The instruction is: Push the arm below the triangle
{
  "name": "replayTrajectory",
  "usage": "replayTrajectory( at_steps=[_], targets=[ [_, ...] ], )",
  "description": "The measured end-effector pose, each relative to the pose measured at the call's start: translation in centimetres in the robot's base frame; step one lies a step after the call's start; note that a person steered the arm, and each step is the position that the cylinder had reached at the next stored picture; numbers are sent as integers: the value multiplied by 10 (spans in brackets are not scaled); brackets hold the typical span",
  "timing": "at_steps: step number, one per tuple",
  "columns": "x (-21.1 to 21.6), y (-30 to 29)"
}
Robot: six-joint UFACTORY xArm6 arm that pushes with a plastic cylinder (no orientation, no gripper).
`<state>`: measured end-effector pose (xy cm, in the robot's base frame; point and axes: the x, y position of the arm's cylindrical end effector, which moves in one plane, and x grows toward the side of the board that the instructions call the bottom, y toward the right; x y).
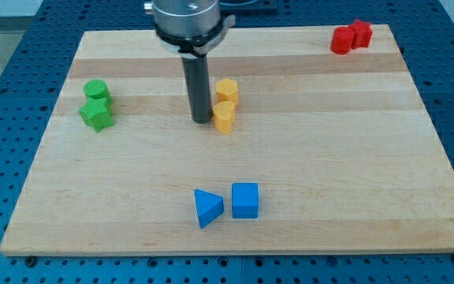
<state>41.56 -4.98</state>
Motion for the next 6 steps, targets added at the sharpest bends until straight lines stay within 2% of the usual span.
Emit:
replayTrajectory(
  at_steps=[2,6],
  targets=[
    [15,-18],
    [201,-63]
  ],
)
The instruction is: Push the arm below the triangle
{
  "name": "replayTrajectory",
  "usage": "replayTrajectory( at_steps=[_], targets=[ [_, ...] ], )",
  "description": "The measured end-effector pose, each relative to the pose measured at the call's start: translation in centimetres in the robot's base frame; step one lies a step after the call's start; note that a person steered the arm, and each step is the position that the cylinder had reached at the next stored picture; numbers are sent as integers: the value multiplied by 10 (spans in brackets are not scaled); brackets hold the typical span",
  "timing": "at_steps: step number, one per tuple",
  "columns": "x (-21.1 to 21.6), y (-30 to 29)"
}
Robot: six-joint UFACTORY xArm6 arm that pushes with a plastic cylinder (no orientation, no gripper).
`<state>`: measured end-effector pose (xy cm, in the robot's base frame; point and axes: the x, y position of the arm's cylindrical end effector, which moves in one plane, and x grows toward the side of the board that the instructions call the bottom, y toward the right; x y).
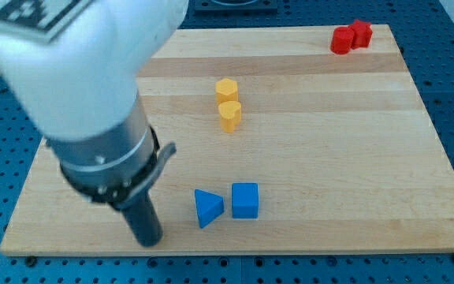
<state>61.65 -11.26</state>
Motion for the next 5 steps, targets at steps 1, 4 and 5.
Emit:
replayTrajectory(
  at_steps=[1,4,5],
  targets=[
    [2,3],
    [3,60],
    [1,78]
  ],
)
